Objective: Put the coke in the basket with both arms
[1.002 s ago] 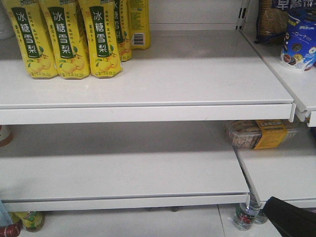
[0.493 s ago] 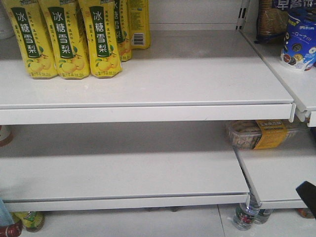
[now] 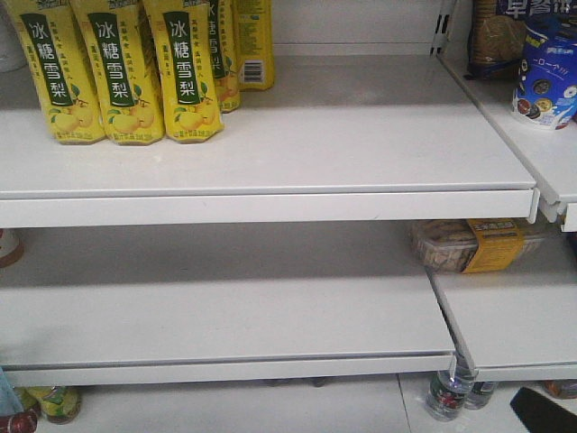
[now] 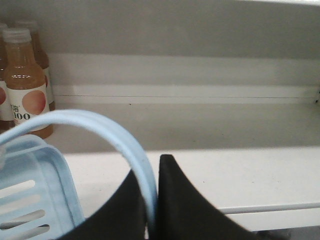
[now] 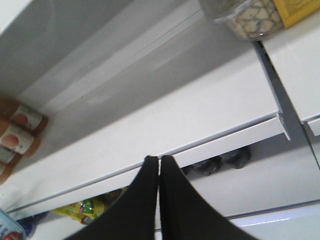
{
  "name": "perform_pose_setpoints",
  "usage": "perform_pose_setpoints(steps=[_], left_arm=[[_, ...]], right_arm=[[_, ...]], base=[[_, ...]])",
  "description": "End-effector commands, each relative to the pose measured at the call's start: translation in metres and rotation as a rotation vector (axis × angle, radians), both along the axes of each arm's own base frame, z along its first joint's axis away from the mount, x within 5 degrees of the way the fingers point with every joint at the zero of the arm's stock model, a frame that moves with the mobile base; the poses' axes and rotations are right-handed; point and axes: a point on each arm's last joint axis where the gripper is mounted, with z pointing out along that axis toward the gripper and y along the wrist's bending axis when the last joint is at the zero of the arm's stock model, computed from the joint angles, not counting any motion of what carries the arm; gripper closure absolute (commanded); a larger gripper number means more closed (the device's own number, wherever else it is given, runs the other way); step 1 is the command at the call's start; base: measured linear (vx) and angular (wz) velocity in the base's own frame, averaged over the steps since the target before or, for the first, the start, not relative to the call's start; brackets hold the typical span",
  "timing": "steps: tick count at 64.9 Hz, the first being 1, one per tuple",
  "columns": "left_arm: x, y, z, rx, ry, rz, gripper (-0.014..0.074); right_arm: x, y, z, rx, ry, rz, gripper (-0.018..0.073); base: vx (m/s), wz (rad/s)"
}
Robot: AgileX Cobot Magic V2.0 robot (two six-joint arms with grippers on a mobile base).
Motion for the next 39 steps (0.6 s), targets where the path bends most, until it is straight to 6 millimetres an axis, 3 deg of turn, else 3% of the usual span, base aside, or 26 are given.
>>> perform_pose_setpoints(steps=[1, 11, 28, 39], left_arm=[[-0.001, -0.002, 0.014, 0.074, -0.173, -0.026, 0.0603], [-0.001, -0.002, 0.014, 0.074, -0.173, -0.026, 0.0603], [-0.001, -0.002, 0.014, 0.074, -0.173, -0.026, 0.0603], [-0.001, -0.002, 0.015, 0.074, -0.172, -0.026, 0.0603]], right_arm=[[0.001, 0.007, -0.001, 0.009, -0.169, 0.08, 0.0564], [0.001, 0.004, -0.003, 0.044, -0.245, 0.052, 0.0564], [-0.015, -0.016, 0.006, 0.025, -0.433, -0.161, 0.0564], [-0.016, -0.02, 0.006, -0.122, -0.471, -0.212, 0.0564]], base=[[0.0, 0.0], [0.0, 0.0], [0.0, 0.0], [0.0, 0.0]])
